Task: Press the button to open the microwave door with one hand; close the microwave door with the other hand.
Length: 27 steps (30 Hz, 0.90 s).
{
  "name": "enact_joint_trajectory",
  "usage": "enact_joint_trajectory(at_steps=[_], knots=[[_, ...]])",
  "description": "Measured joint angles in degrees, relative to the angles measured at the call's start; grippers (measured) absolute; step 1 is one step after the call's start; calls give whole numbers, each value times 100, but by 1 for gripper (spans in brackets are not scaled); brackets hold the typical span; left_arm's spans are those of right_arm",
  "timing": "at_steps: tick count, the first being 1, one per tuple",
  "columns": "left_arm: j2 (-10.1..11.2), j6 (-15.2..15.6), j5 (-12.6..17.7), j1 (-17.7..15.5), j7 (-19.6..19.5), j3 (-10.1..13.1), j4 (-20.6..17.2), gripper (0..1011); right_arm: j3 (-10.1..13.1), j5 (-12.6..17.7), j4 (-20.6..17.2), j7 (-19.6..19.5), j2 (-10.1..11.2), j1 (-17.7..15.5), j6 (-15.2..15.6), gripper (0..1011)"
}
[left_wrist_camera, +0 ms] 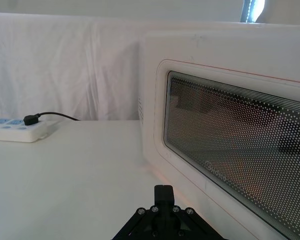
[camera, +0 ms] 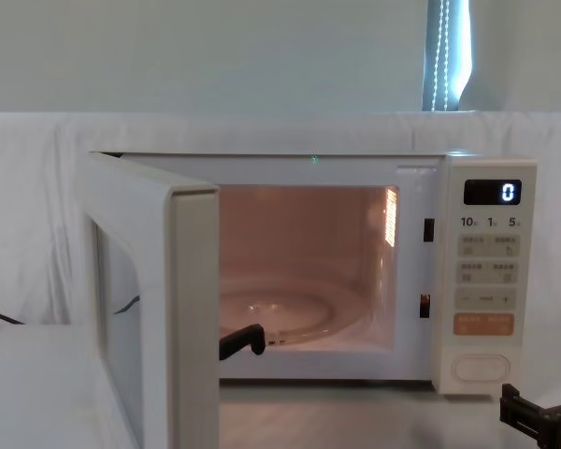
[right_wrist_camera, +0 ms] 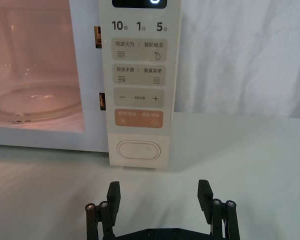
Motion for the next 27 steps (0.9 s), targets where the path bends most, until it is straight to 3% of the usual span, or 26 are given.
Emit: enact_joint_trajectory(at_steps=[21, 27], knots=[[-2, 0, 0, 0, -2, -2, 0, 0, 0, 0, 0, 0, 0, 0, 0, 1002], [-102, 89, 0, -94, -96, -85, -114, 0, 0, 0, 0, 0, 0, 0, 0, 1002]])
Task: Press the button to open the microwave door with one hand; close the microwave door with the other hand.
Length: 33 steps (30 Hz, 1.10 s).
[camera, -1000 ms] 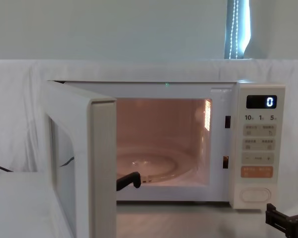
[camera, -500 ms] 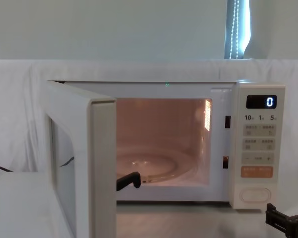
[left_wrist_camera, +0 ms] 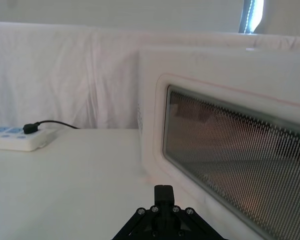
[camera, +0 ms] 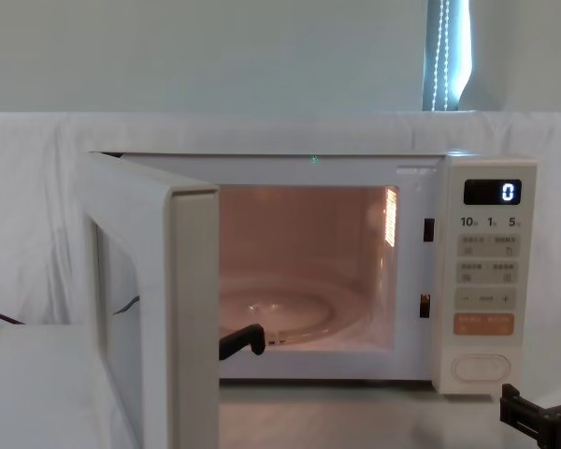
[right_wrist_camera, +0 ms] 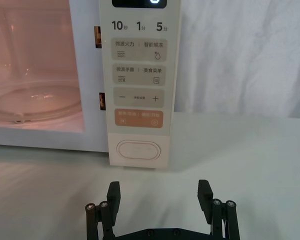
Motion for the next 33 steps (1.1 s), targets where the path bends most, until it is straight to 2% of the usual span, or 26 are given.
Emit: enact_joint_trajectory(at_steps=[6, 13, 21, 33], knots=[[-68, 172, -42, -101, -160, -63, -143, 0, 0, 0, 0, 0, 0, 0, 0, 1002], [-95, 227, -32, -259, -359, -90, -288, 0, 0, 0, 0, 0, 0, 0, 0, 1002], [-150, 400, -36, -448, -420, -93, -432, 0, 0, 0, 0, 0, 0, 0, 0, 1002], [-144, 407, 155, -795, -561, 138, -388, 0, 0, 0, 0, 0, 0, 0, 0, 1002]])
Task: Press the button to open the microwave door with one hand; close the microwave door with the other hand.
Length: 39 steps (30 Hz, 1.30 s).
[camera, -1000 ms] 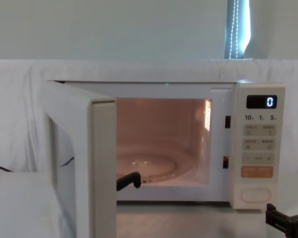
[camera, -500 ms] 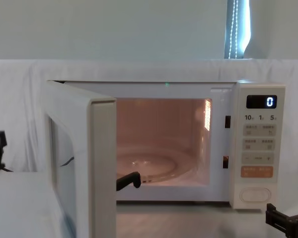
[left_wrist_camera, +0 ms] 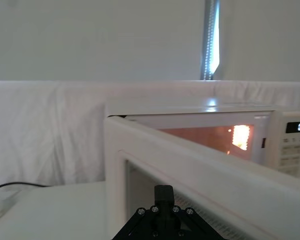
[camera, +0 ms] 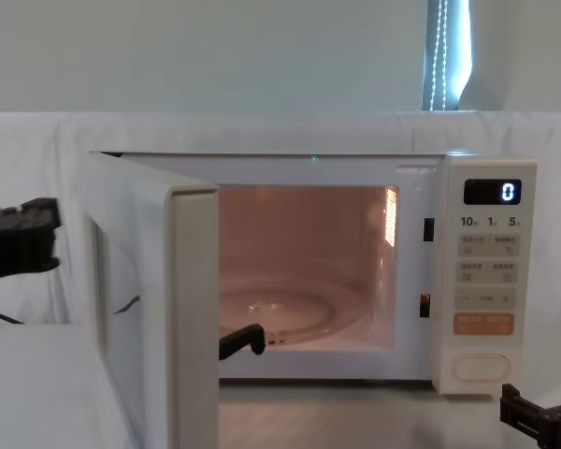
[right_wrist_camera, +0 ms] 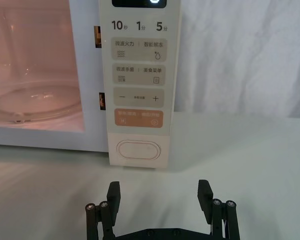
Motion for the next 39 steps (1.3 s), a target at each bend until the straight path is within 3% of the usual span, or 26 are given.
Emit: enact_joint_trajectory(at_steps=[10, 21, 39], knots=[[-16, 148, -11, -296, -111, 231, 164, 0, 0, 0, 0, 0, 0, 0, 0, 1002], [-90, 104, 25, -541, -126, 464, 355, 0, -1, 0, 0, 0, 0, 0, 0, 1002], [-223, -20, 364, -1254, -182, 910, 1108, 0, 0, 0, 0, 0, 0, 0, 0, 1002]])
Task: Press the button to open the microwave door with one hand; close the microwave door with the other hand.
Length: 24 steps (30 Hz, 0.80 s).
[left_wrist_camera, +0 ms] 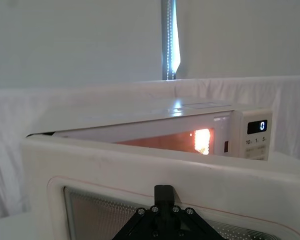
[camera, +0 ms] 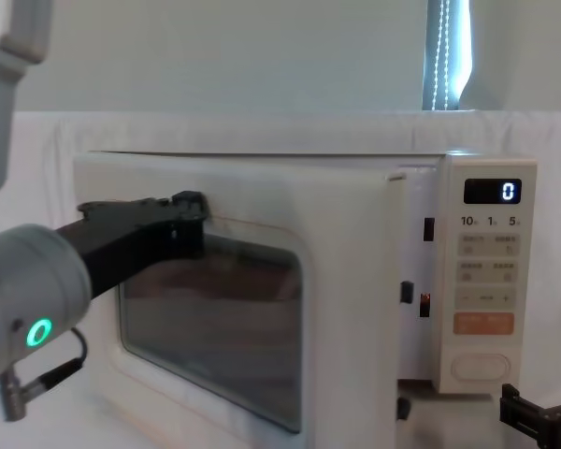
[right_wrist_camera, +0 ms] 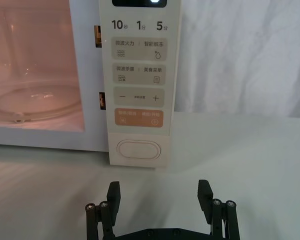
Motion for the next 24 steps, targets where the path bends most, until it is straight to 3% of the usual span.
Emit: enact_joint_trajectory(at_steps=[24], knots=[[-349, -110, 138, -1138, -121, 296, 1230, 0, 0, 0, 0, 0, 0, 0, 0, 1002]])
